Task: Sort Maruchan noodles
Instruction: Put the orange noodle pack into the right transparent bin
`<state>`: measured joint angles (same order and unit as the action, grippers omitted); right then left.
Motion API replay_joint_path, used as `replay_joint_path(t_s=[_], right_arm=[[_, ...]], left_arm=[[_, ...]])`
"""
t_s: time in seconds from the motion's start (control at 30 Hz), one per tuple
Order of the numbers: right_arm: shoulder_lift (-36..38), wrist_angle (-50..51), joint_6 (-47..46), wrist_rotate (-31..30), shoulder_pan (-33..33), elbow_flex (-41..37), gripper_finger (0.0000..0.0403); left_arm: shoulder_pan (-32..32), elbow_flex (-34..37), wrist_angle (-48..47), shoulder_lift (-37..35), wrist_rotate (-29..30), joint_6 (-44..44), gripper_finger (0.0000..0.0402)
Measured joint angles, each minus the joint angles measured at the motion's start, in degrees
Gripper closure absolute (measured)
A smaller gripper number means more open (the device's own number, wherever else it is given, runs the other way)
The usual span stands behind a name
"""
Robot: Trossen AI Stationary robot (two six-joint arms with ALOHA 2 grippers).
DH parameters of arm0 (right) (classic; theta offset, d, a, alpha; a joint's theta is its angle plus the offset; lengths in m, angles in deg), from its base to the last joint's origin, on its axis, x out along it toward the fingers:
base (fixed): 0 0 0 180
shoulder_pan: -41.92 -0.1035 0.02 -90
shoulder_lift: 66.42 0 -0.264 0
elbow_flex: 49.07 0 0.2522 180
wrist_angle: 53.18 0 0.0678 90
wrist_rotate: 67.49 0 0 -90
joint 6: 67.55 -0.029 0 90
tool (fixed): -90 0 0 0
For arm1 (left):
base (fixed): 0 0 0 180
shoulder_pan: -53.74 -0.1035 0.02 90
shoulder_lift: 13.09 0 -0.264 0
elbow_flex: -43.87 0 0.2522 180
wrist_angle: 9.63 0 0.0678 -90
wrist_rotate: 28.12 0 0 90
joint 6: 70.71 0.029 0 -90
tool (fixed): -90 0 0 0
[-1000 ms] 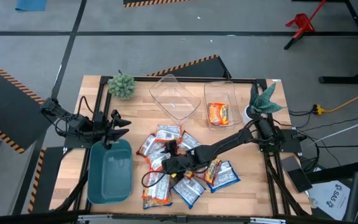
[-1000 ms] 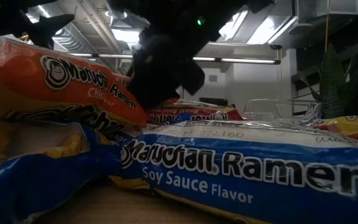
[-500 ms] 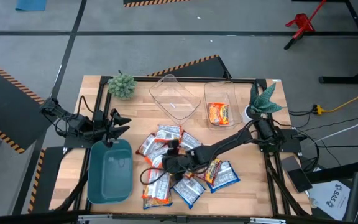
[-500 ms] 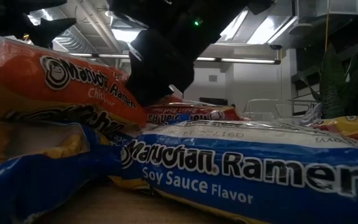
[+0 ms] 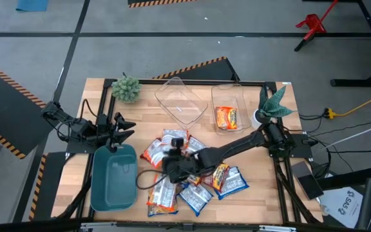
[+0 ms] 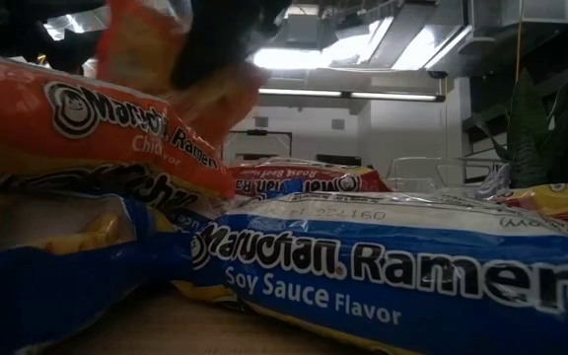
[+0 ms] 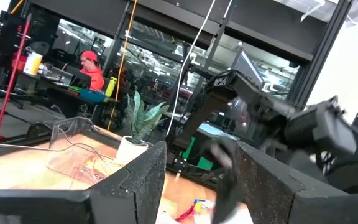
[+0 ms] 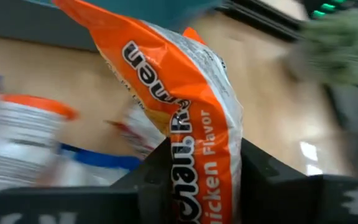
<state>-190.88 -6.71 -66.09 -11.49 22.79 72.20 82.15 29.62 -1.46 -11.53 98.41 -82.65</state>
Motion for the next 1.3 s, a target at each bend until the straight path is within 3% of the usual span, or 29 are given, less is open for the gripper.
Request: replay_joint_path(t_s=[0.17,0.37,0.5,0.57,0.67,0.77,0.97,1.1,1.3], right_arm=[[0.09,24.13,-8.79,-12.90,0.13,10.66,0.0318],[0.26,58.56,-33.52,-21.79,2.42,19.08,0.0303],[5.40,55.55,-34.29,-17.89,5.31,13.86,0.0305],[8.14,57.14,-40.58,-17.85,7.13,11.05,0.0310],[12.83,54.14,-42.41,-16.46,10.04,2.86,0.0311],[17.19,58.20,-50.25,-16.35,13.17,-4.37,0.0306],[23.50,52.48,-52.16,-15.56,20.11,-21.09,0.0304],[24.25,45.60,-44.75,-15.96,24.31,-29.88,0.0302],[24.26,26.92,-21.56,-15.13,28.00,-39.86,0.0300]], left_arm=[[0.00,0.00,-0.02,0.00,0.01,0.01,0.0217],[0.00,0.00,-0.24,0.00,0.02,0.04,0.0217],[0.00,0.00,-0.40,-0.02,0.16,0.04,0.0217],[0.00,0.00,-0.92,-0.07,-0.02,0.04,0.0217],[0.02,-0.04,-0.91,-0.07,0.01,0.02,0.0217],[0.02,-0.04,-0.90,-0.07,0.00,0.02,0.0217],[0.02,-0.04,-1.51,-0.07,0.49,-0.04,0.0217],[0.02,-0.04,-1.82,-0.07,0.61,-0.09,0.0217],[0.02,-0.02,-2.05,-0.07,1.91,-0.01,0.0217]])
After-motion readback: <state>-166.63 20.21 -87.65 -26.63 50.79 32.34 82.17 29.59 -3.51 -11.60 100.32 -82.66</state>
